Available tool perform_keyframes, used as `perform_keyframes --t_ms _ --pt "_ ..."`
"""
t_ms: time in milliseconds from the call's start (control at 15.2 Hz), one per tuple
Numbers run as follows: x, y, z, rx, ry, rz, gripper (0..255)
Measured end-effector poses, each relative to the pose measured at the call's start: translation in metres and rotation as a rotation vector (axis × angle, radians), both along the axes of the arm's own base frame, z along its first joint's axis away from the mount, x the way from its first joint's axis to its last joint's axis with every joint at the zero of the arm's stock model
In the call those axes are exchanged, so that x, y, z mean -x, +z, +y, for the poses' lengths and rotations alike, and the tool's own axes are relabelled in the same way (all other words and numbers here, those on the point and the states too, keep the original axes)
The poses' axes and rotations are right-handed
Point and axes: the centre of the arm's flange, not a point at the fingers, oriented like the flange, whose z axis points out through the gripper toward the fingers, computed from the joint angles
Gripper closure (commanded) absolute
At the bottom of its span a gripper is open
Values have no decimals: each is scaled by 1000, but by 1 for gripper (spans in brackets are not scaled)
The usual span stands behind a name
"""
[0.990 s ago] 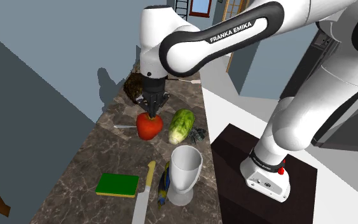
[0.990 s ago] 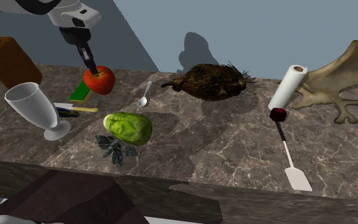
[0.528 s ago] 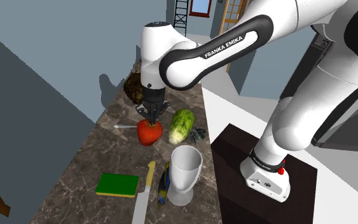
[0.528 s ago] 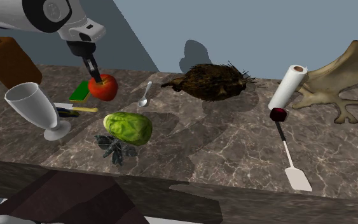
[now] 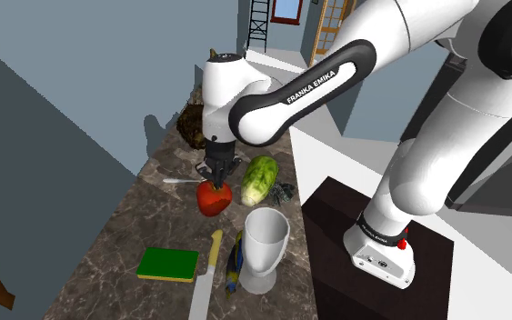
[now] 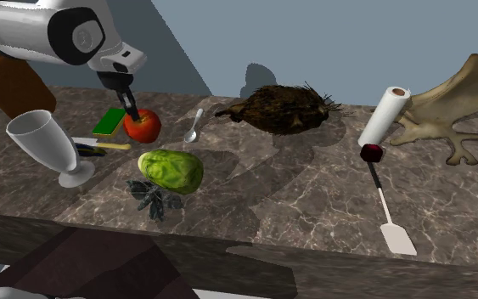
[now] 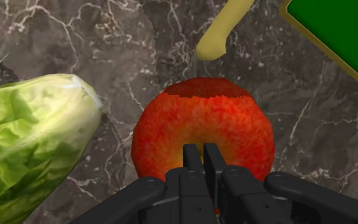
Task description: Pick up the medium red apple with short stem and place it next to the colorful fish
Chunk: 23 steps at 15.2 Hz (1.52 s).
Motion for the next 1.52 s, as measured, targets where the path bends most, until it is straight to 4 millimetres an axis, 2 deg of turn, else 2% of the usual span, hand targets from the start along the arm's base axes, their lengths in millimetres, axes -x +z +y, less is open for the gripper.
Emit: perform_keyframes --t_ms 330,396,792,1122,1518 --pt "0 -3 0 0 0 -1 255" --pt "0 -3 0 0 0 -1 0" --pt "0 -3 0 -1 0 -1 0" --pt "1 42 -1 -1 0 -2 0" --pt "1 47 -2 -1 0 -1 0"
